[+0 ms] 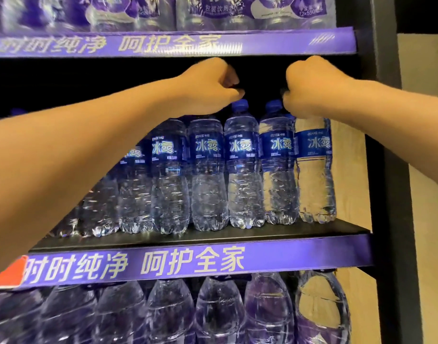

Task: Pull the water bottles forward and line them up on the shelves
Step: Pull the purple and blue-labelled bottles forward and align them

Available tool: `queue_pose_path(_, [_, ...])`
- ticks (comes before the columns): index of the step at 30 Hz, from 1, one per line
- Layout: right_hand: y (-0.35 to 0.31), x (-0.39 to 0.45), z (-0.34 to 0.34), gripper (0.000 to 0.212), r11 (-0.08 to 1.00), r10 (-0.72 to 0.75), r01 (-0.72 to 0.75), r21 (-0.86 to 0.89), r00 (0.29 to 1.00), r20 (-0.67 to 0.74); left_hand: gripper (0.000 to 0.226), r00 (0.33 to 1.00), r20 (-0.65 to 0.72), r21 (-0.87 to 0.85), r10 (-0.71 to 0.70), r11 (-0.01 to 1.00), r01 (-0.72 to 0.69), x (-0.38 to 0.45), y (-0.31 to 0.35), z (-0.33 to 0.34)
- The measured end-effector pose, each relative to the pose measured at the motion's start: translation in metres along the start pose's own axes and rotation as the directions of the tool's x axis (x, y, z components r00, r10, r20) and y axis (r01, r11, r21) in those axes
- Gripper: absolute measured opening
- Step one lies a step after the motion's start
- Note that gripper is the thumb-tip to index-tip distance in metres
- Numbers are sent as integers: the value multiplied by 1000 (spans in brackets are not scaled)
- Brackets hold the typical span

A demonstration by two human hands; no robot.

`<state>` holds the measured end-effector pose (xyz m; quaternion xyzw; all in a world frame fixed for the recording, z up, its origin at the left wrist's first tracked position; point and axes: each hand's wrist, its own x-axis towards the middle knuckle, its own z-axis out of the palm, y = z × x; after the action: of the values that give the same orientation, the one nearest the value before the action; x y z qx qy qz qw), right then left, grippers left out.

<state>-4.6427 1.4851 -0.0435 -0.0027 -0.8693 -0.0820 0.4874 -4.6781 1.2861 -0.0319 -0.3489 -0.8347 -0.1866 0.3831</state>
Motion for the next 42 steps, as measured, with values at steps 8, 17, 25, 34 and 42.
queue_pose_path(8, [-61,5,-4,50,941,-176,184,285,983,-54,41,982,-130,141,-135,978,153,-61,-73,-50])
queue_pose_path(17, [-87,10,-8,39,989,-84,75,124,994,69,32,972,-208,208,-108,966,151,-81,-126,-70])
queue_pose_path(25, [-89,5,0,26,984,4,-9,178,1000,31,37,980,-200,282,12,958,46,-86,-144,-76])
queue_pose_path(34, [-133,3,-11,50,993,-10,20,114,997,-82,14,960,-213,49,-181,980,195,-102,-185,-109])
queue_pose_path(42, [-247,33,-16,47,948,-235,231,219,972,-7,25,972,-149,2,-181,983,183,-111,-187,-113])
